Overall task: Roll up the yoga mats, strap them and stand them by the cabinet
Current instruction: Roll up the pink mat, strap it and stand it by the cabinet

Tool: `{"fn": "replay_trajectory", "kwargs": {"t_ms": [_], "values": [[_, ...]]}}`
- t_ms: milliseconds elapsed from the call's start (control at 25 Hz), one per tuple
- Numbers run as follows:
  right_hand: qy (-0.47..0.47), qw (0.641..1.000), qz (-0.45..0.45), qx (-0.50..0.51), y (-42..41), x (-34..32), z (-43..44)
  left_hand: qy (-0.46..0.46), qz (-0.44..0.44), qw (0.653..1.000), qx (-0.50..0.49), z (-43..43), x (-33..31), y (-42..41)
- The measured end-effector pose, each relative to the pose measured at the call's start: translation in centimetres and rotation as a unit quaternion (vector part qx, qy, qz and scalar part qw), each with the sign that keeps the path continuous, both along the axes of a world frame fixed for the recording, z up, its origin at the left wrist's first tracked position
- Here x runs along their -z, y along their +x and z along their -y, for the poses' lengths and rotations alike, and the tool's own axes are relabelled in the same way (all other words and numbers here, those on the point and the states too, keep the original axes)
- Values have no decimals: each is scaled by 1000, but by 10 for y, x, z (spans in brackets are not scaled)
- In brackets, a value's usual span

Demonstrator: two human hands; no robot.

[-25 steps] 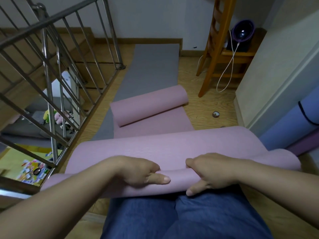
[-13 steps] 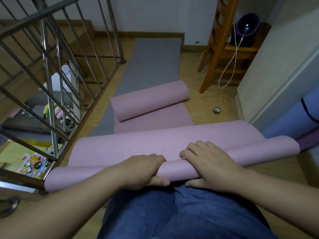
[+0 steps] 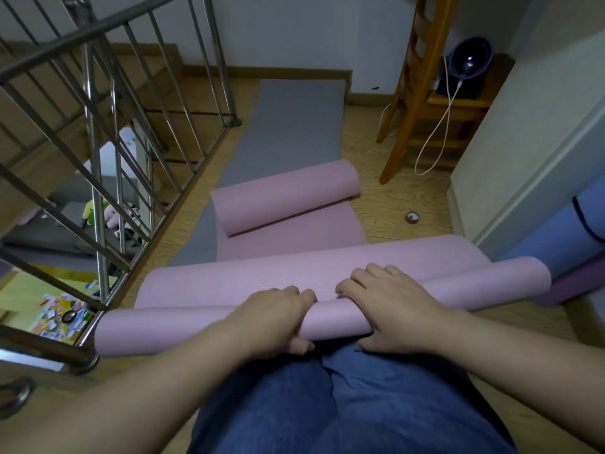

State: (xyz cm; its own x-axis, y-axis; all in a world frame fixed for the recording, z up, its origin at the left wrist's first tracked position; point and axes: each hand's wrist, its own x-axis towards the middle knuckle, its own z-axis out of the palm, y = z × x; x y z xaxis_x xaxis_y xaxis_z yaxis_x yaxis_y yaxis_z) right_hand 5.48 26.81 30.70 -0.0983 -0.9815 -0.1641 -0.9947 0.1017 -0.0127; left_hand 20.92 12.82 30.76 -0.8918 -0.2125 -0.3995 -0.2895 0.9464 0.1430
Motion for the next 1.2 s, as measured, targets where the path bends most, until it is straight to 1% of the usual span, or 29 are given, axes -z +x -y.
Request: {"fn": "replay_trajectory", "kwargs": {"t_ms": [40, 80, 120, 160, 200, 240, 280, 320, 360, 400, 440, 520, 600, 640, 680, 720, 760, 800, 840, 880, 920, 1000, 1040, 1080, 1120, 1160, 1200], "values": [[-39, 999, -33, -9, 6, 5, -3, 60, 47, 997, -21, 10, -3, -6], [-67, 997, -43, 4, 9, 8, -4, 109, 78, 990, -36, 18, -6, -12], [-57, 998, -34, 21, 9, 9, -2, 144, 107, 983, -46, 25, -5, -16], [-43, 998, -19, 35, 7, 7, 3, 163, 109, 979, -51, 27, -7, -20], [-28, 998, 1, 54, 6, 3, 8, 151, 102, 982, -51, 26, -7, -20], [-21, 997, 11, 68, 4, 1, 11, 95, 60, 993, -42, 22, -6, -18], [-22, 997, 14, 75, 1, -1, 11, -9, -24, 1000, -10, 13, -1, -15], [-19, 997, 14, 72, 1, 0, 10, -111, -74, 991, 27, 0, 4, -9], [-11, 998, 13, 66, 2, 1, 9, -174, -96, 979, 52, -9, 5, -6], [3, 998, 15, 58, 4, 0, 8, -181, -78, 979, 56, -13, 3, -6], [26, 997, 33, 63, 4, -6, 9, -155, -61, 985, 49, -14, -6, -8], [98, 987, 96, 78, 2, -25, 14, -38, 29, 999, 19, -3, -23, -15], [192, 966, 158, 67, -1, -42, 15, 85, 112, 990, 11, 8, -34, -18], [215, 959, 172, 68, 0, -45, 11, 131, 149, 980, 15, 7, -35, -17], [204, 962, 167, 72, 4, -41, 5, 156, 175, 972, 25, 3, -32, -14], [135, 980, 133, 54, 11, -30, -5, 172, 193, 966, 25, -1, -28, -10], [46, 996, 73, 17, 19, -18, -13, 183, 198, 963, 17, -3, -25, -10], [-9, 999, 32, -8, 25, -7, -20, 192, 201, 960, 6, -2, -23, -12], [-49, 998, 7, -31, 26, 0, -25, 203, 201, 958, -2, -1, -21, -15], [-68, 997, -5, -37, 26, 2, -25, 205, 205, 957, -3, 2, -20, -17], [-64, 997, -6, -35, 25, 1, -23, 202, 205, 958, -1, 3, -21, -18], [-10, 999, 32, -14, 22, -11, -14, 152, 187, 971, -10, -2, -21, -16], [32, 997, 68, -4, 20, -15, -10, 101, 152, 983, -22, -10, -22, -12], [59, 993, 106, 5, 17, -16, -4, 25, 98, 994, -27, -21, -20, -5], [100, 985, 141, 21, 14, -18, 5, -68, 11, 998, -14, -31, -16, 2], [143, 975, 166, 34, 10, -22, 14, -130, -41, 991, 6, -38, -10, 7], [183, 966, 181, 39, 6, -24, 21, -166, -82, 983, 22, -42, -8, 10]]}}
